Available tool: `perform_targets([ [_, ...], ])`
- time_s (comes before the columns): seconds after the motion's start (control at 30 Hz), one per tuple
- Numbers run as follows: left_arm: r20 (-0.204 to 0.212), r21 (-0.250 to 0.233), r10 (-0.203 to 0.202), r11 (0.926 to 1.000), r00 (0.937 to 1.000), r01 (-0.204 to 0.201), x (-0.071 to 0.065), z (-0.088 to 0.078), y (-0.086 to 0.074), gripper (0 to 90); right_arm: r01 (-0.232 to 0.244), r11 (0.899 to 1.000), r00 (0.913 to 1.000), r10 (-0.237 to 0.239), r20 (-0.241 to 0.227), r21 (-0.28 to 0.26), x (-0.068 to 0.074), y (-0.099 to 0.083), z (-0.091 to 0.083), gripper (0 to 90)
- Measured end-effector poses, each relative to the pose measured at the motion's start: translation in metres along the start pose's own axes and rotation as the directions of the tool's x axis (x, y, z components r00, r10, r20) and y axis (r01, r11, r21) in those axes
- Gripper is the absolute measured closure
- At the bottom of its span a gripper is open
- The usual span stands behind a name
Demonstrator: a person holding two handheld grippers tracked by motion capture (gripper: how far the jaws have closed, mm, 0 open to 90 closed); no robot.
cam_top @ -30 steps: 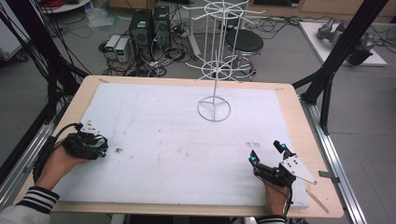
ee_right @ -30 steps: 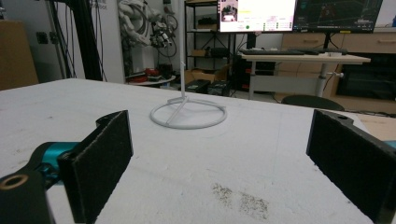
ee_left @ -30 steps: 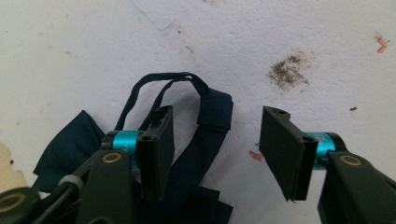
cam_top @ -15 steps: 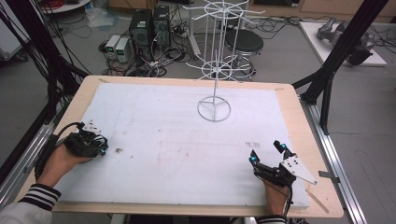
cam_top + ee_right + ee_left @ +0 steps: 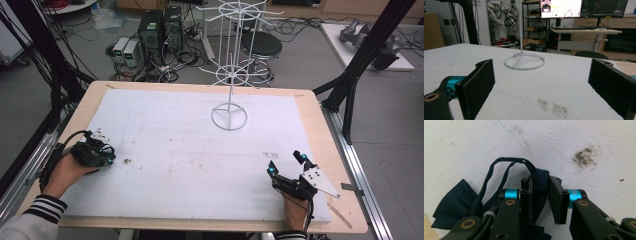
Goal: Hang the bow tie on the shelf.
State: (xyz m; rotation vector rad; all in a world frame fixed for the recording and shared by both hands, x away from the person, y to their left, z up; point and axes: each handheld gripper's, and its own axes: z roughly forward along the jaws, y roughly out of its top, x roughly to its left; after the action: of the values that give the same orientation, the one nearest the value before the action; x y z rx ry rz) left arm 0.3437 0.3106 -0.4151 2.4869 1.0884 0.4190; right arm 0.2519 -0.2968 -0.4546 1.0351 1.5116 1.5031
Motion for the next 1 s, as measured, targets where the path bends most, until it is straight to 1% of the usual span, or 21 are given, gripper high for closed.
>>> perform_targets([
  [0.03,0.0,0.0,0.0,1.0,1.0,0.0,0.0,0.0,0.0,74.1,0.0,1.0,1.0,0.0,0.0,0.0,0.0,0.0,0.0,6.1],
  [0.07,-0.006,0.002,-0.012,0.9999,0.9999,0.012,0.0,0.001,0.0,75.5,0.001,1.0,1.0,-0.001,0.003,-0.001,0.0,0.0,0.0,6.1],
  [0.13,-0.012,0.002,-0.014,0.9999,0.9998,0.014,0.0,0.0,0.0,78.1,0.001,1.0,1.0,-0.001,0.002,-0.001,0.0,0.0,0.0,6.1],
  [0.27,-0.02,0.003,-0.009,1.0,0.9998,0.009,0.0,0.0,0.0,81.7,0.002,1.0,1.0,-0.002,0.003,-0.002,0.0,0.0,0.0,6.1],
  [0.4,-0.03,0.003,-0.001,1.0,0.9996,0.001,-0.001,0.0,0.001,82.9,0.0,1.0,1.0,0.0,0.002,-0.002,0.0,0.0,0.0,6.1],
  [0.5,-0.034,-0.018,-0.012,0.9998,0.9994,0.011,-0.001,-0.002,0.001,83.2,0.0,1.0,1.0,0.0,0.002,-0.003,0.0,0.0,0.0,6.1],
  [0.57,-0.026,-0.044,-0.024,0.9988,0.9994,0.023,-0.001,-0.004,0.002,83.3,0.0,1.0,1.0,0.0,0.003,-0.002,0.0,0.0,0.0,6.1],
  [0.6,-0.026,-0.044,-0.024,0.9988,0.9994,0.023,-0.001,-0.004,0.002,83.3,0.0,1.0,1.0,0.0,0.002,-0.003,0.0,0.0,0.0,6.1],
  [0.63,-0.023,-0.062,-0.033,0.9976,0.9992,0.031,-0.001,-0.005,0.002,83.3,0.0,1.0,1.0,0.0,0.002,-0.003,0.0,0.0,0.0,6.1],
  [0.67,-0.004,-0.102,-0.048,0.9937,0.9988,0.047,0.0,-0.009,0.002,83.3,0.0,1.0,1.0,0.0,0.003,-0.003,0.0,0.0,0.0,6.1],
  [0.7,-0.004,-0.102,-0.048,0.9937,0.9988,0.047,0.0,-0.009,0.002,83.3,0.0,1.0,1.0,0.0,0.003,-0.003,0.0,0.0,0.0,6.1],
  [0.73,0.009,-0.135,-0.064,0.9887,0.9979,0.064,0.0,-0.012,0.002,83.3,0.002,1.0,1.0,-0.002,0.003,-0.003,0.0,0.0,0.0,6.1],
  [0.77,0.006,-0.148,-0.064,0.9869,0.9979,0.064,0.001,-0.013,0.003,83.3,0.001,1.0,1.0,-0.001,0.003,-0.003,0.0,0.0,0.0,6.1],
  [0.8,0.01,-0.163,-0.073,0.9839,0.9972,0.074,0.001,-0.014,0.003,83.3,0.001,1.0,1.0,-0.001,0.003,-0.003,0.0,0.0,0.0,6.1],
  [0.83,0.01,-0.163,-0.073,0.9839,0.9972,0.074,0.001,-0.014,0.003,83.3,0.002,1.0,1.0,-0.002,0.002,-0.003,0.0,0.0,0.0,6.1],
  [0.87,0.017,-0.199,-0.088,0.9759,0.9959,0.09,0.002,-0.016,0.003,83.3,0.002,1.0,1.0,-0.002,0.002,-0.003,0.0,0.0,0.0,6.1],
  [0.9,0.017,-0.199,-0.088,0.9759,0.9959,0.09,0.002,-0.016,0.003,83.3,0.002,1.0,1.0,-0.002,0.002,-0.004,0.0,0.0,0.0,6.1],
  [0.93,0.022,-0.229,-0.092,0.9689,0.9956,0.094,0.003,-0.019,0.003,83.3,0.002,1.0,1.0,-0.002,0.001,-0.004,0.0,0.0,0.0,6.1],
  [1.0,0.022,-0.27,-0.096,0.9579,0.9951,0.098,0.002,-0.023,0.004,83.3,0.001,1.0,1.0,-0.001,0.001,-0.004,0.0,0.0,0.0,6.1],
])
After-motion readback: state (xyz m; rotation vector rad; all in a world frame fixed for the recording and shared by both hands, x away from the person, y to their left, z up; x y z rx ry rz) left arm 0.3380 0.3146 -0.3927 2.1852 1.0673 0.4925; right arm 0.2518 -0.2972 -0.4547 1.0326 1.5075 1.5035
